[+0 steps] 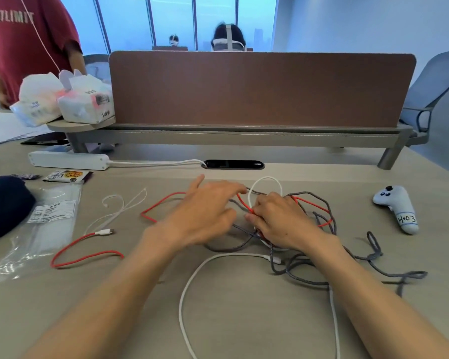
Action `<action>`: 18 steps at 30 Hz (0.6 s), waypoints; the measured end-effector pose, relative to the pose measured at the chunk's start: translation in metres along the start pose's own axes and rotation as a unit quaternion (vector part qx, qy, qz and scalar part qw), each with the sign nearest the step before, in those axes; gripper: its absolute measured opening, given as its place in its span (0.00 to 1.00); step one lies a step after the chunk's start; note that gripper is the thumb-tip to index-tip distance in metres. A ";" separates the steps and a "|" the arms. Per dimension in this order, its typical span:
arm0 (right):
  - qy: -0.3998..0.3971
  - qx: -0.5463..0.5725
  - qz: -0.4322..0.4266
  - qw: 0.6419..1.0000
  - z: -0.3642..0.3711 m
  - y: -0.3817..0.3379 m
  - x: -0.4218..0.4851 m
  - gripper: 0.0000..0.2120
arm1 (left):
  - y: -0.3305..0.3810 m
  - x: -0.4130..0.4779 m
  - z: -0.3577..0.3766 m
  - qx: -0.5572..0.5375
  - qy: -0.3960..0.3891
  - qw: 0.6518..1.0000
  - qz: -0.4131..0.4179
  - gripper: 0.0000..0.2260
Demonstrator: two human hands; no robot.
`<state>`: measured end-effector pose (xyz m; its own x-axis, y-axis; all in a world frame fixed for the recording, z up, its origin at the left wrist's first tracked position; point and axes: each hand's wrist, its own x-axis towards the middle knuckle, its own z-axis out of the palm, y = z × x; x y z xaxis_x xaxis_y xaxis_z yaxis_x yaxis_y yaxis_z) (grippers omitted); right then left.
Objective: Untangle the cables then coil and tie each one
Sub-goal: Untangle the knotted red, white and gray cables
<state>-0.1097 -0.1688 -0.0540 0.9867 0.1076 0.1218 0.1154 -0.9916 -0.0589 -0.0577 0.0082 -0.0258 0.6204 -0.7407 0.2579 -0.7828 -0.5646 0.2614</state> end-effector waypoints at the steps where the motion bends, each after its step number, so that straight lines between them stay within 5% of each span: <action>1: 0.000 -0.003 -0.006 1.000 -0.001 -0.001 -0.001 0.17 | 0.003 0.000 0.010 0.027 0.003 1.000 -0.004 0.20; 6: 0.036 -0.002 -0.043 0.998 -0.001 -0.005 -0.001 0.14 | 0.000 0.003 0.026 0.149 0.033 0.988 0.017 0.13; 11: 0.106 0.095 -0.025 0.990 0.002 0.009 0.000 0.12 | -0.006 0.003 0.003 -0.010 0.147 0.988 0.036 0.15; 18: 0.116 0.163 0.040 0.979 0.001 0.040 -0.006 0.09 | -0.019 -0.011 -0.056 -0.011 0.278 0.960 -0.017 0.18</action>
<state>-0.1106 -0.2090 -0.0584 0.9459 -0.0254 0.3233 0.1072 -0.9164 -0.3856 -0.0469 0.0472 0.0191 0.5804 -0.4091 0.7041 -0.7641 -0.5727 0.2971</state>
